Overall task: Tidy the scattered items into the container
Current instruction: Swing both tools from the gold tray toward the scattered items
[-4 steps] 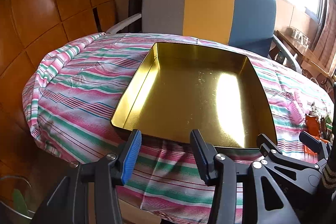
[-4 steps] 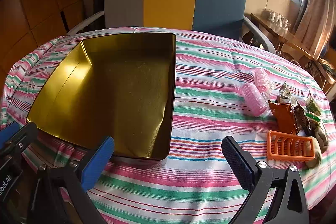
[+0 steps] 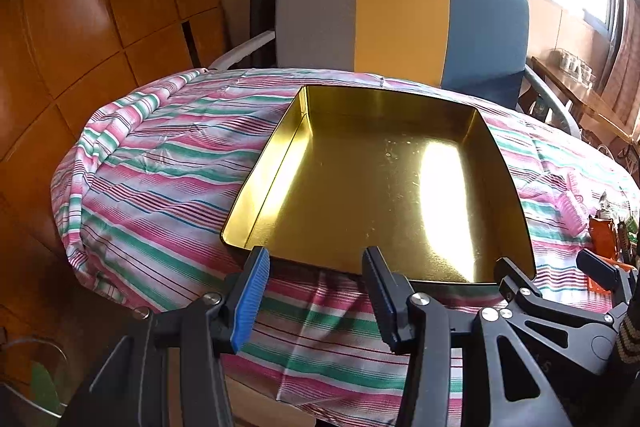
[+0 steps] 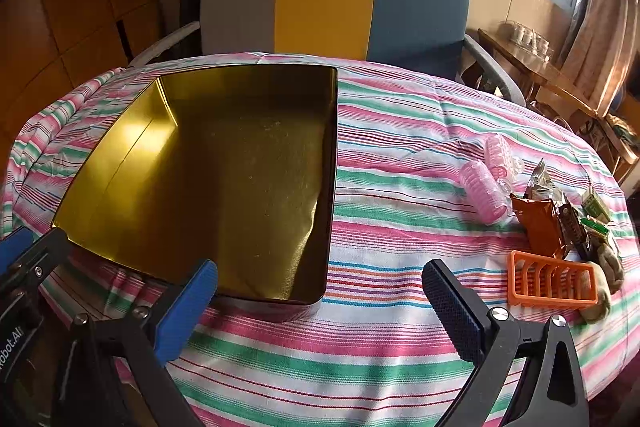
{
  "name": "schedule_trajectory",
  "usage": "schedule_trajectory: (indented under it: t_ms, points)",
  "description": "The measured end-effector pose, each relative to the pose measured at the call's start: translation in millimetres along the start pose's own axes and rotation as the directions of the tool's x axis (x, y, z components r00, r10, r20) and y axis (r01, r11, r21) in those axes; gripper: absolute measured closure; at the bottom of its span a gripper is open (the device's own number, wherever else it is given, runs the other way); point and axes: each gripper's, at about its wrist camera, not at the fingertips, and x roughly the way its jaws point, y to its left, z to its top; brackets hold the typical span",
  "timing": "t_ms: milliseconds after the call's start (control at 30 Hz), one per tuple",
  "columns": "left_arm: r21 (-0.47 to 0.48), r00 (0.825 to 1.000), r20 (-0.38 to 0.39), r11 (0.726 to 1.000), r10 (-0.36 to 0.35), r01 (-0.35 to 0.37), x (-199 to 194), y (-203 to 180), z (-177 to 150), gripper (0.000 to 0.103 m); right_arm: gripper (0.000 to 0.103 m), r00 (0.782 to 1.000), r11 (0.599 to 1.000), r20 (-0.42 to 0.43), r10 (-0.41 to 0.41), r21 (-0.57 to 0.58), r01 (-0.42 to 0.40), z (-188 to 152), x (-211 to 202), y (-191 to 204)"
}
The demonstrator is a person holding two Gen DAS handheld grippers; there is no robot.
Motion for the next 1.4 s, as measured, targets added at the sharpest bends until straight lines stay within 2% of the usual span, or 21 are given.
schedule_trajectory:
  t_ms: [100,167,300,533,733,900,1133,1267,1400]
  points:
    - [0.006,1.000,0.019,1.000,0.011,-0.011,-2.4,8.7,-0.4,0.054,0.000,1.000,1.000,-0.003,0.009,-0.001,-0.009,0.5,0.1,-1.6]
    - [0.034,0.998,0.012,0.997,0.063,-0.063,-3.7,-2.2,-0.1,0.054,0.000,1.000,1.000,0.018,-0.009,-0.022,0.009,0.2,-3.9,3.1]
    - [0.030,0.996,-0.007,0.995,0.092,-0.091,3.9,-5.3,-3.3,0.054,0.000,0.999,0.999,0.028,-0.018,-0.027,0.019,-1.0,-4.9,6.0]
    - [0.045,0.996,-0.011,0.995,0.091,-0.091,2.4,-13.9,-5.4,0.054,0.000,0.999,1.000,0.051,-0.015,-0.011,0.016,-2.0,-11.5,-4.1]
    - [0.079,1.000,-0.026,0.997,0.005,-0.003,1.2,-33.3,-10.0,0.054,0.000,0.998,0.999,0.060,-0.036,0.023,0.034,-4.3,-16.0,-19.1]
    - [0.159,0.997,-0.007,0.984,-0.081,0.081,-5.1,-65.6,-12.2,0.054,0.000,0.994,0.993,0.078,-0.083,0.086,0.076,-7.4,-25.1,-51.2]
    - [0.269,0.983,-0.004,0.946,-0.185,0.179,-13.8,-122.8,-14.2,0.054,0.000,0.979,0.957,0.061,-0.196,0.230,0.177,-21.1,-39.3,-121.8]
    - [0.311,0.971,-0.023,0.921,-0.238,0.233,-15.9,-154.6,-15.2,0.054,0.000,0.960,0.928,0.059,-0.275,0.278,0.249,-28.0,-48.8,-153.6]
    - [0.358,0.960,-0.039,0.893,-0.278,0.273,-16.2,-189.0,-15.4,0.054,0.000,0.946,0.894,0.043,-0.321,0.344,0.288,-34.5,-57.3,-185.7]
